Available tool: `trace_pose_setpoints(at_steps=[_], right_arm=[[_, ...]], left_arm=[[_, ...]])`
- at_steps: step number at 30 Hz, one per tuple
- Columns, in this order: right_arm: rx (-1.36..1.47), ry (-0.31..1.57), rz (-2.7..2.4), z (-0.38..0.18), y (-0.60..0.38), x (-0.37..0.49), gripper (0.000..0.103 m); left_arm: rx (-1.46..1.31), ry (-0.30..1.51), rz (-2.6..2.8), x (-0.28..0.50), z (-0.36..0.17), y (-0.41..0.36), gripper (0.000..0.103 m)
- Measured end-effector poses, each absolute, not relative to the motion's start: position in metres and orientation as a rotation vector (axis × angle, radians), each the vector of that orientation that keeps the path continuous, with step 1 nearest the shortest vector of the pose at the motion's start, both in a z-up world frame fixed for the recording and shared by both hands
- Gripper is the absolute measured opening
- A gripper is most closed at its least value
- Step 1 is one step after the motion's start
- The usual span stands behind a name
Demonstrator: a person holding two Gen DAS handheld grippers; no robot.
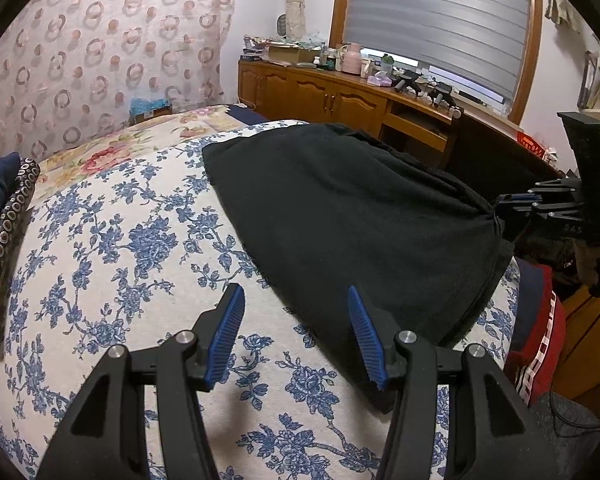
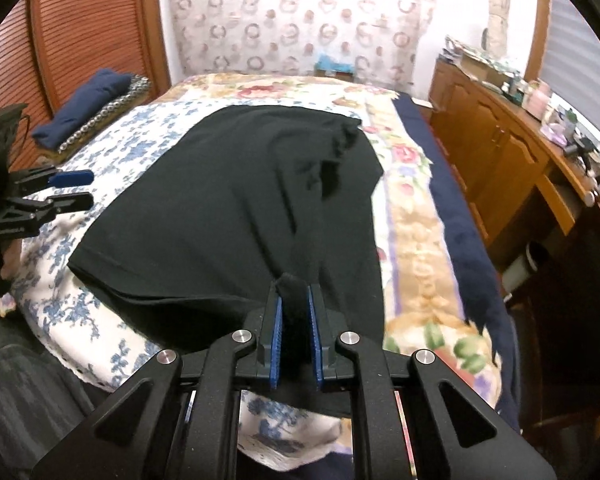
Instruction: Fold small clothes
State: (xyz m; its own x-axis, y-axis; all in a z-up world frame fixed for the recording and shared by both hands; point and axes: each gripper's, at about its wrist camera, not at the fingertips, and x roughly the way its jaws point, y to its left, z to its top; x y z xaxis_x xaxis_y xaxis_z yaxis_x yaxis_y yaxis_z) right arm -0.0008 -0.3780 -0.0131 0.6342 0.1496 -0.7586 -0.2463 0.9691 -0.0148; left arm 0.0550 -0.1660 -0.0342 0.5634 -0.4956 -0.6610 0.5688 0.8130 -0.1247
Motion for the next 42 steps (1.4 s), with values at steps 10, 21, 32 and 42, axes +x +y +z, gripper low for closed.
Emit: trace_pose_setpoints(at_steps=[10,21,32,42], right_arm=[[-0.088,0.778,0.213,-0.002,-0.375,0.014,0.036],[-0.041,0.838,0.22,-0.035,-0.376,0.032,0.044],[-0.003,0.847,0.214,-0.044,-0.384,0.021,0.047],[-0.042,0.788,0.255,-0.027,-0.367,0.008,0.062]], left_arm=[[0.126,0.761,-0.633,0.054,-0.038,-0.175,0.053],[0.136,0.785,-0.639,0.054,-0.044,-0.179,0.053],[0.147,0.825,-0.644,0.05,-0.048,-0.182,0.053],[0.161,0.877,-0.718,0.03,-0.05,-0.19,0.044]])
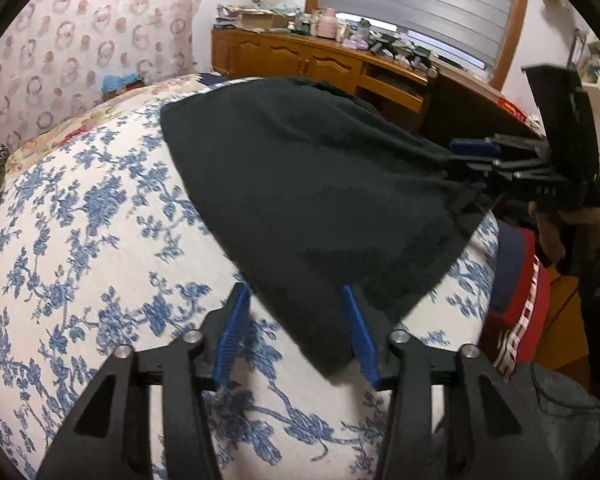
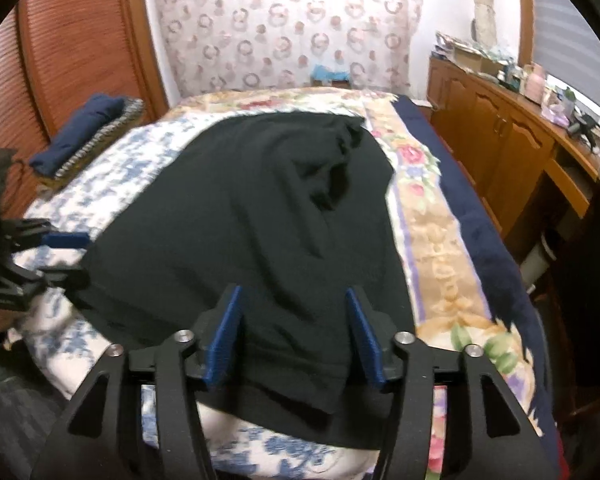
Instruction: Fold small clothes
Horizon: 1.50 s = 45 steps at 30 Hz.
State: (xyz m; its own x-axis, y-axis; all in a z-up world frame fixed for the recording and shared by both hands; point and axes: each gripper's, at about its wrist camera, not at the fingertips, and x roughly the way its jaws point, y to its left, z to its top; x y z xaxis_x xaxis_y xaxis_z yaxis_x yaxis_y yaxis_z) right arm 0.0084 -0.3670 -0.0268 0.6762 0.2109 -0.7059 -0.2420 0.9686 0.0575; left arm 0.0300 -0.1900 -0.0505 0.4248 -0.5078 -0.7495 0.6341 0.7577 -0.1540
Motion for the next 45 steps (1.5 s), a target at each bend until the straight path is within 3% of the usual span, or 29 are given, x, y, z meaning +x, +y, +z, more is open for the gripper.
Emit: trace_pose_setpoints(at_steps=[2,9,11,14,25,37,42,45], right_arm=[[-0.06,0.778,0.268,-0.023,-0.362,0.006,0.065],[-0.114,0.783,0.34,-0.026,-0.333,0.002,0.066],[-0.123,0.797,0.36,-0.032,-0.327,0.001,0.066],[-0.134,0.822,0.398,-0.041,-0.316,0.0,0.066],[-0.177,0.838,0.472,-0.045,-0.297,-0.012,0.066],[-0.254,0.862,0.317,-0.056,-0.335,-0.002,0.066],[-0.269,0.849,0.312,-0.056,-0.35,0.002,0.048],[-0.278,0.848,0.314,-0.055,-0.354,0.003,0.019]], left_arm=[[0.167,0.89,-0.725,0.028,-0.052,-0.191,0.039],[0.178,0.912,-0.744,0.021,-0.056,-0.193,0.037],[0.165,0.925,-0.768,0.02,-0.056,-0.194,0.017],[0.158,0.916,-0.782,0.021,-0.052,-0.195,0.003],[0.077,0.738,-0.778,0.046,0.007,-0.197,0.002],[0.047,0.672,-0.746,0.069,0.023,-0.199,0.002],[0.038,0.663,-0.738,0.07,0.024,-0.197,0.002],[0.029,0.658,-0.733,0.072,0.026,-0.194,0.002]])
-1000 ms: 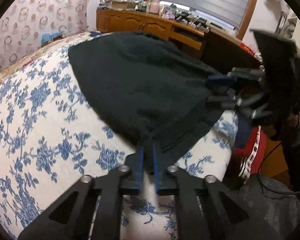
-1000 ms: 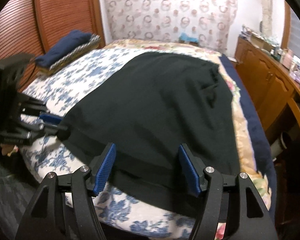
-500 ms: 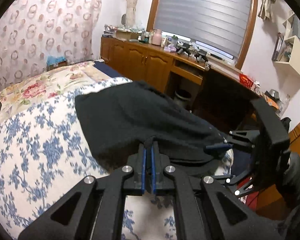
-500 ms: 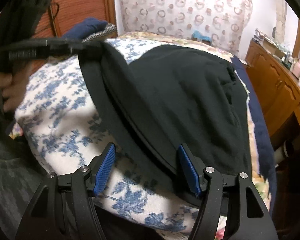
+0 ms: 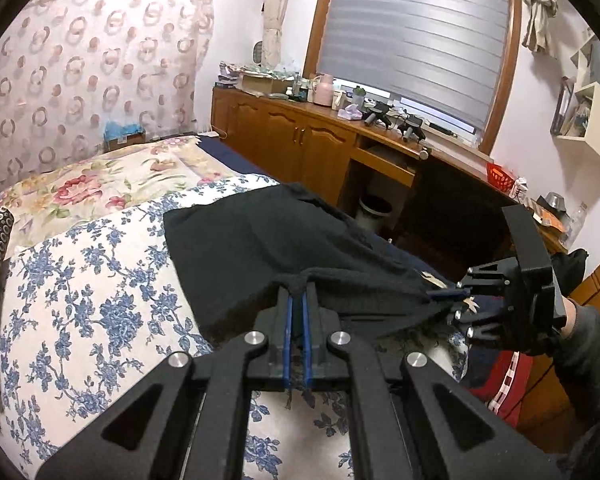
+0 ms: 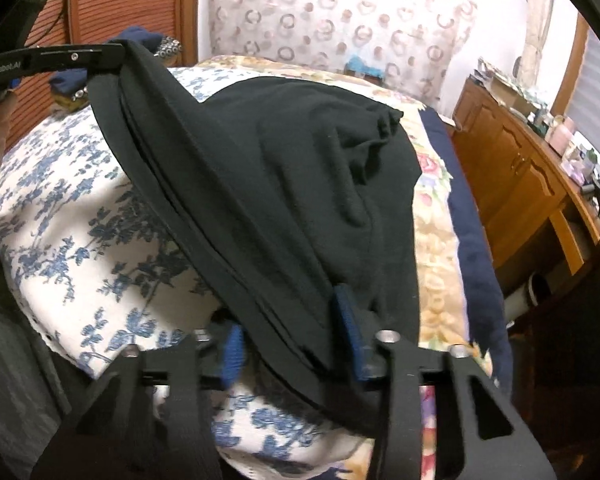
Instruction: Fold small clothes
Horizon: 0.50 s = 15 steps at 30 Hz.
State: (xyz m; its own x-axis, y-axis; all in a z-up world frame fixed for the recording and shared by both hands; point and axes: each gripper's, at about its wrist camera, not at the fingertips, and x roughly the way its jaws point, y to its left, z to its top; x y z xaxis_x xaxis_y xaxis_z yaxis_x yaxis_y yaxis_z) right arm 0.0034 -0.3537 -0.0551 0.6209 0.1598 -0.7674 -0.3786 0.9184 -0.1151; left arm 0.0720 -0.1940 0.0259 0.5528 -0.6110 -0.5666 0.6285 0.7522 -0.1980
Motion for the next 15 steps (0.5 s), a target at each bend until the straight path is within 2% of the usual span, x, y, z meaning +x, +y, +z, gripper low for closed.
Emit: trace_pose_setpoints(at_steps=[1,4,9,15], right_arm=[[-0.275,0.843,0.313,-0.052,-0.356,0.006,0.011],[-0.236,0.776,0.299,-0.029,-0.364,0.018,0.007],[-0.271,0.678,0.279,0.014,-0.363,0.061,0.006],[-0.308,0.647,0.285,0.03,-0.355,0.122,0.005]], left_arm=[[0.022,0.658,-0.729,0.075,0.027,-0.193,0.002],[0.016,0.648,-0.702,0.084,0.034,-0.19,0.002],[0.029,0.618,-0.665,0.116,0.045,-0.185,0.002],[0.019,0.629,-0.612,0.172,0.05,-0.181,0.002]])
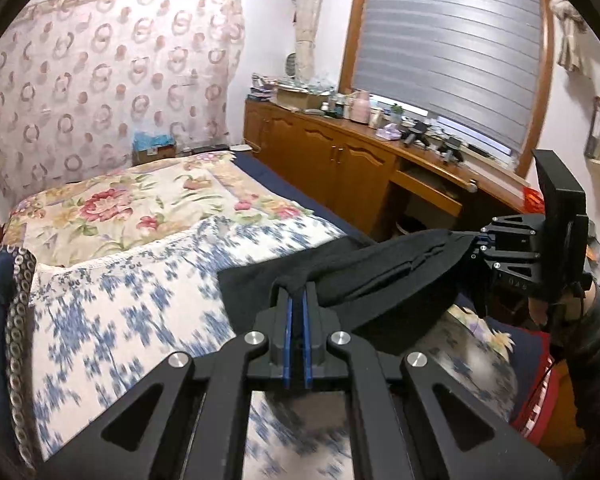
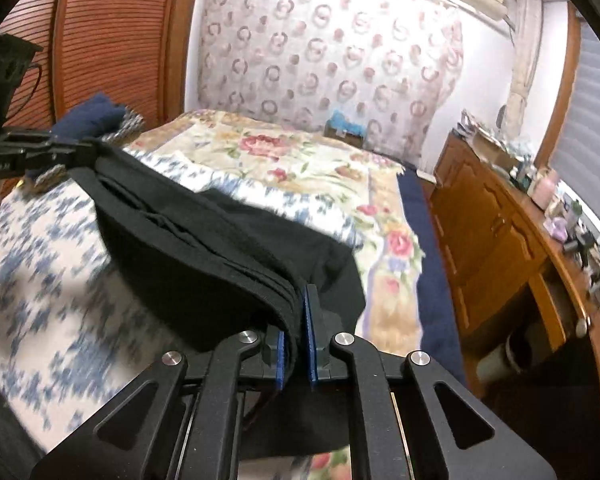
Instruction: Fold small clothes
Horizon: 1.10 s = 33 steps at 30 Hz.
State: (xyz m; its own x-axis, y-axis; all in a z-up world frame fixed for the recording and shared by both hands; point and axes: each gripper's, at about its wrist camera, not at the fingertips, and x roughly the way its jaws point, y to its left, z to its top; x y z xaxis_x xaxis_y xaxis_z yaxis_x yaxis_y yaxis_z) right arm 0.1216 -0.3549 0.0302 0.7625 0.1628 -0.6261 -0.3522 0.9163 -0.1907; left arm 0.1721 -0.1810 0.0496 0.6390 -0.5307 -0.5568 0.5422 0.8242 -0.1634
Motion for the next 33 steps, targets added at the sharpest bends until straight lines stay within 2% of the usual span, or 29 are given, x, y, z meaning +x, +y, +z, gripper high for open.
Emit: trace_pose_setpoints(at_steps=[9,16,19,21,29,33], right_arm=[[-0.285,0.739,0.342,0.007,-0.356,0.218,0.005],[-0.266,0.802,0.378,-0.011,-0.365,0.241,0.005],[-0.227,0.811,0.386,-0.008,-0.37,0.252,0.014],[-0.224,0.82,0.398,-0.006,-0.372,0.258,0.014],[-0.214,0.811,0.377,0.007,-0.378,0.286,0.014],[-0.172,0.781,0.325,0.018,-0.391,0.293,0.014]], left_arm=[[0.028,0.718,-0.561,0.249,0.021,-0.187,0.002],[0.028,0.786,-0.562,0.274,0.001,-0.194,0.004],[0.018,0.798,-0.568,0.278,-0.001,-0.192,0.005],[0.012,0.8,-0.58,0.278,0.0,-0.19,0.007],[0.017,0.79,-0.582,0.277,0.003,-0.185,0.034],[0.035,0.835,-0.58,0.283,-0.009,-0.188,0.036]])
